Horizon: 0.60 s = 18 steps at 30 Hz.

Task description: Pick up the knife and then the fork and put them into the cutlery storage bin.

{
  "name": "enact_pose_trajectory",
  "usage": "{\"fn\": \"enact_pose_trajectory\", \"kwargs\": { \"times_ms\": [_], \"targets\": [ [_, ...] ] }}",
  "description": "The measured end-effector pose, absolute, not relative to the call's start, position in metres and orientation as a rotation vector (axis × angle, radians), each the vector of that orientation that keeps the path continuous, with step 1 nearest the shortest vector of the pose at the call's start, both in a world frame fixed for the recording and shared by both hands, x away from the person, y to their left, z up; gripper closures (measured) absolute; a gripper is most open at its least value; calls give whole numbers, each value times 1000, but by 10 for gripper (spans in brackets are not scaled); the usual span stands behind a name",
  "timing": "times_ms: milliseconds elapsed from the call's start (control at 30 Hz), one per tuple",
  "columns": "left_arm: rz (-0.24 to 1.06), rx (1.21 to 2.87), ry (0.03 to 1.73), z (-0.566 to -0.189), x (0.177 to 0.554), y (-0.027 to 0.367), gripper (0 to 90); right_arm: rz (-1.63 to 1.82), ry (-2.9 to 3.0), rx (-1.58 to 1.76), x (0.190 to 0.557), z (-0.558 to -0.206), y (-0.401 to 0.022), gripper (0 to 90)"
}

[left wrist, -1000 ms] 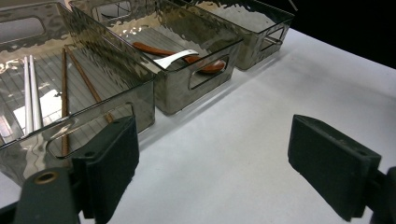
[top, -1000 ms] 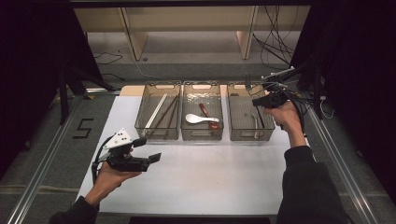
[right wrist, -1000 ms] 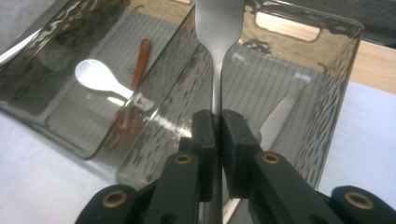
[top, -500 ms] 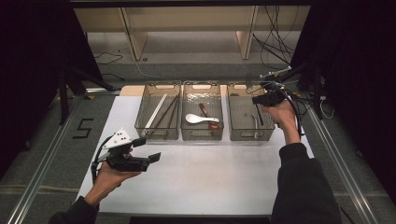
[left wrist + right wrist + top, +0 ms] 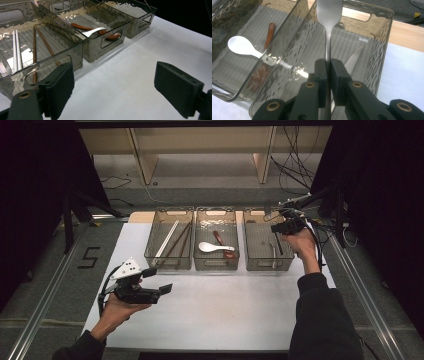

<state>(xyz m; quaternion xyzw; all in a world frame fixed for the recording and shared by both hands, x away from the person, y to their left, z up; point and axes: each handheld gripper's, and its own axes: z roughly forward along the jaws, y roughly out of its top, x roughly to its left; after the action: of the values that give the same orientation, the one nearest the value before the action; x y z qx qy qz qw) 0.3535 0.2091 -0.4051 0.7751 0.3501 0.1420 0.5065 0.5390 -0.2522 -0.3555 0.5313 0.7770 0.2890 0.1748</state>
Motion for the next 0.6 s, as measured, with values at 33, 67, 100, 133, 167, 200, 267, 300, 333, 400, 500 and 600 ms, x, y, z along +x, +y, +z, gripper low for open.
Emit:
{"fn": "enact_pose_trajectory", "kwargs": {
  "times_ms": [33, 67, 100, 133, 167, 200, 267, 300, 333, 400, 500, 600],
  "targets": [
    [342, 1869, 844, -405, 354, 209, 160, 817, 2202, 1510, 539, -357, -253, 846],
    [342, 1869, 844, -405, 354, 209, 160, 812, 2203, 1514, 540, -358, -253, 846],
    [342, 1869, 844, -405, 354, 209, 160, 807, 2199, 1515, 540, -359, -253, 846],
    [343, 1868, 844, -405, 354, 209, 160, 804, 2197, 1517, 540, -361, -253, 846],
    [342, 1869, 844, -405, 354, 209, 160, 806, 2199, 1521, 541, -362, -254, 846],
    [342, 1869, 845, -405, 354, 209, 160, 805, 2200, 1523, 541, -363, -254, 846],
    [342, 1868, 844, -405, 354, 209, 160, 805, 2205, 1525, 541, -365, -254, 845],
    [341, 1869, 845, -405, 354, 209, 160, 801, 2205, 1528, 541, -367, -254, 845],
    [342, 1867, 846, -405, 354, 209, 160, 797, 2204, 1529, 541, -368, -254, 845],
    [342, 1867, 845, -405, 353, 209, 160, 795, 2203, 1533, 541, -369, -253, 844],
    [341, 1868, 846, -405, 354, 209, 160, 785, 2213, 1530, 541, -371, -252, 838],
    [341, 1867, 845, -405, 354, 209, 160, 762, 2224, 1536, 543, -374, -250, 797]
  ]
}}
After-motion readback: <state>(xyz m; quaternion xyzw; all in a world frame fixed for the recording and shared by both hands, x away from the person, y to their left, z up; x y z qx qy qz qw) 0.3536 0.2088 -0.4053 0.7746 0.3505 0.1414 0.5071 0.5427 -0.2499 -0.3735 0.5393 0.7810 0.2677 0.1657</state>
